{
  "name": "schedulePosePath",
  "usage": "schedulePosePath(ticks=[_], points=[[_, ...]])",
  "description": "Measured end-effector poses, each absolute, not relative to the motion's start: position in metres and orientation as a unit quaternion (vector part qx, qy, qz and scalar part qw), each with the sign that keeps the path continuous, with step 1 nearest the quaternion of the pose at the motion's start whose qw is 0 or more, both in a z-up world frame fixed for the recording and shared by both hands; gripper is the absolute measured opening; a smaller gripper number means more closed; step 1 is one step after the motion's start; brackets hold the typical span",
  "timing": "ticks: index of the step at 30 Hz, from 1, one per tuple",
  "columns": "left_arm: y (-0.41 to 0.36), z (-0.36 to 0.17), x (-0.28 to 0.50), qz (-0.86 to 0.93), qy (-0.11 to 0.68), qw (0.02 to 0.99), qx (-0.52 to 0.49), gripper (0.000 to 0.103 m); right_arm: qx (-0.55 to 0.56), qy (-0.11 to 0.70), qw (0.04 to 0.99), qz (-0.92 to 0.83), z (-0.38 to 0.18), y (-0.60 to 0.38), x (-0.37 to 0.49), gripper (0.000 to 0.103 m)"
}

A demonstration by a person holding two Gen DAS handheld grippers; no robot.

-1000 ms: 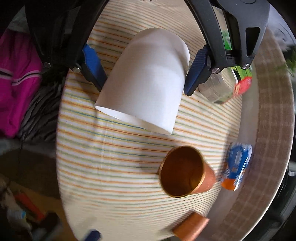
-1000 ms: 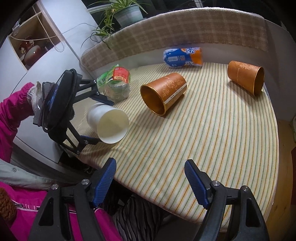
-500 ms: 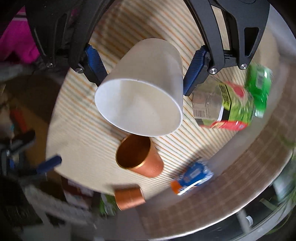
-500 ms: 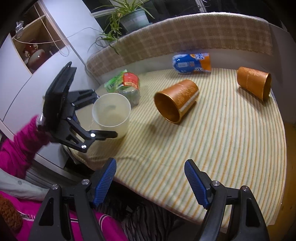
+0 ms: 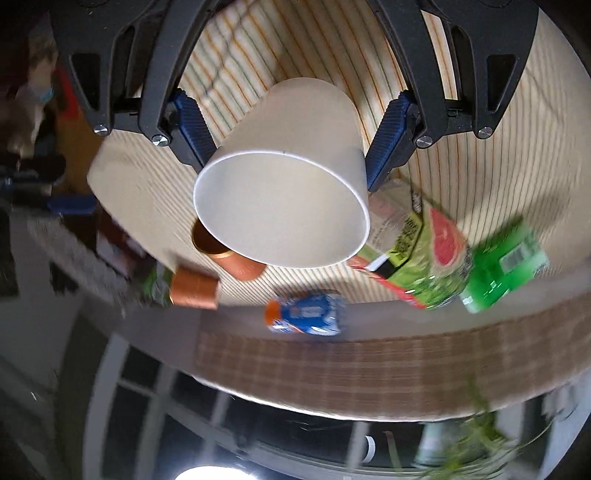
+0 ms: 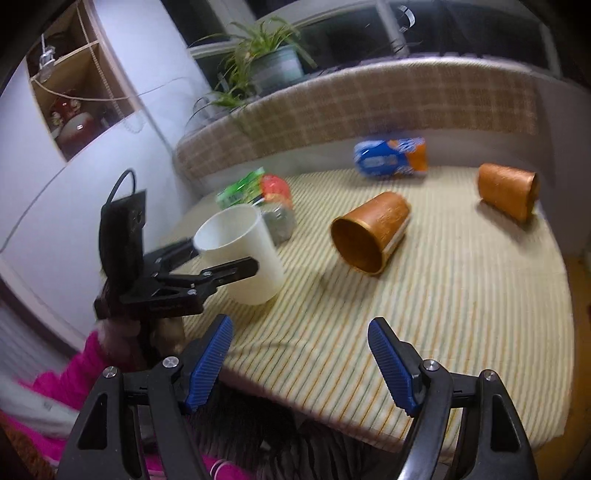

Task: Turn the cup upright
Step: 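Rotate the white cup upright in the left tool, opening facing up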

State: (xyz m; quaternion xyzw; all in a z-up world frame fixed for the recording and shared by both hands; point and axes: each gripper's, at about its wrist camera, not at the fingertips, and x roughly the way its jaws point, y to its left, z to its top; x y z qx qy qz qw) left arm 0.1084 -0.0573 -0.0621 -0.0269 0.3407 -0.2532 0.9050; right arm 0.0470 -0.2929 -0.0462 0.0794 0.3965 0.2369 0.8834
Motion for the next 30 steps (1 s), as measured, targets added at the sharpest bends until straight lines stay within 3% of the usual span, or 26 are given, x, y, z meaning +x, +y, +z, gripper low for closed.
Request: schedulePosePath(ticks=[11, 30], points=[[-0.058, -0.067, 0.115, -0.229, 0.315, 0.919, -0.062, 0.079, 0.062, 0.352, 0.923, 0.145, -0.04, -0.281, 0.03, 0.079], [-0.065, -0.08, 0.115, -0.233, 0.332, 0.913, -0.056, 0.079, 0.088, 0.362, 0.919, 0.13, -0.047, -0.288, 0.029, 0.079]])
